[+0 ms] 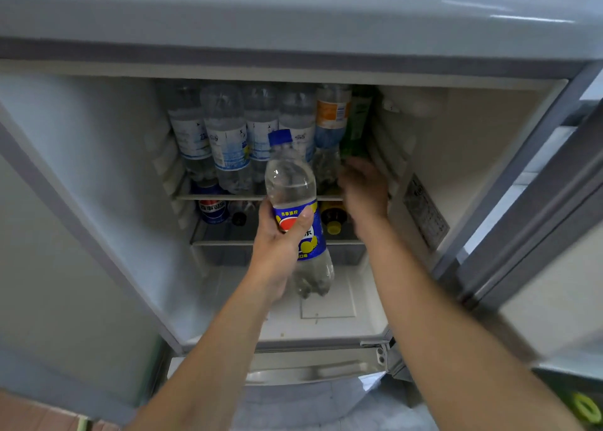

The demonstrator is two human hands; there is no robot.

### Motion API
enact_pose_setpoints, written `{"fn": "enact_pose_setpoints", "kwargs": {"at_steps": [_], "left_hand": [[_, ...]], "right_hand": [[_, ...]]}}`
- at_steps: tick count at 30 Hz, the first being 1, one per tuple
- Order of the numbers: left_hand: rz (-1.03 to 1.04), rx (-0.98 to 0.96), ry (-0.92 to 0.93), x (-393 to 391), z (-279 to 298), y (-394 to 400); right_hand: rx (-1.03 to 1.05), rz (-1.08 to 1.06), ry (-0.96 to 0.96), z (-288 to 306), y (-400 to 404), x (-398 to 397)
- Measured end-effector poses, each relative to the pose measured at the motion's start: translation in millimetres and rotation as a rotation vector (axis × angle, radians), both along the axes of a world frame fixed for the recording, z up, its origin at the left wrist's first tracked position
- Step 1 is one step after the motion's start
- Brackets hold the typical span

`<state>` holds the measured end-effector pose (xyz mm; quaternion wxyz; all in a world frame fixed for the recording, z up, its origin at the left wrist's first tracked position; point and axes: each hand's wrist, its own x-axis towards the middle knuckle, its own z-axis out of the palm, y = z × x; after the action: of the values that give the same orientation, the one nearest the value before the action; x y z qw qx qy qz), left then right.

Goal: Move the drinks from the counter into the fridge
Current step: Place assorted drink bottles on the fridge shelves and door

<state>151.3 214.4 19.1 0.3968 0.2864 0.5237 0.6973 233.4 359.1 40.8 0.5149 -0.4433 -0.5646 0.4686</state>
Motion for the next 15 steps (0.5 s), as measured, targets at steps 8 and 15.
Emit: {"fn": "enact_pose_setpoints", "kwargs": {"at_steps": [8, 15], "left_hand": [[-0.089, 0.109, 0.28, 9.4, 40.7, 69.0], [-0.13, 0.081, 0.587, 18.0, 65.3, 106.8]], "right_hand": [[0.188, 0.257, -0.128, -26.7, -56.2, 42.8], [0.189, -0.102, -0.308, -7.1, -17.9, 25.1]]}}
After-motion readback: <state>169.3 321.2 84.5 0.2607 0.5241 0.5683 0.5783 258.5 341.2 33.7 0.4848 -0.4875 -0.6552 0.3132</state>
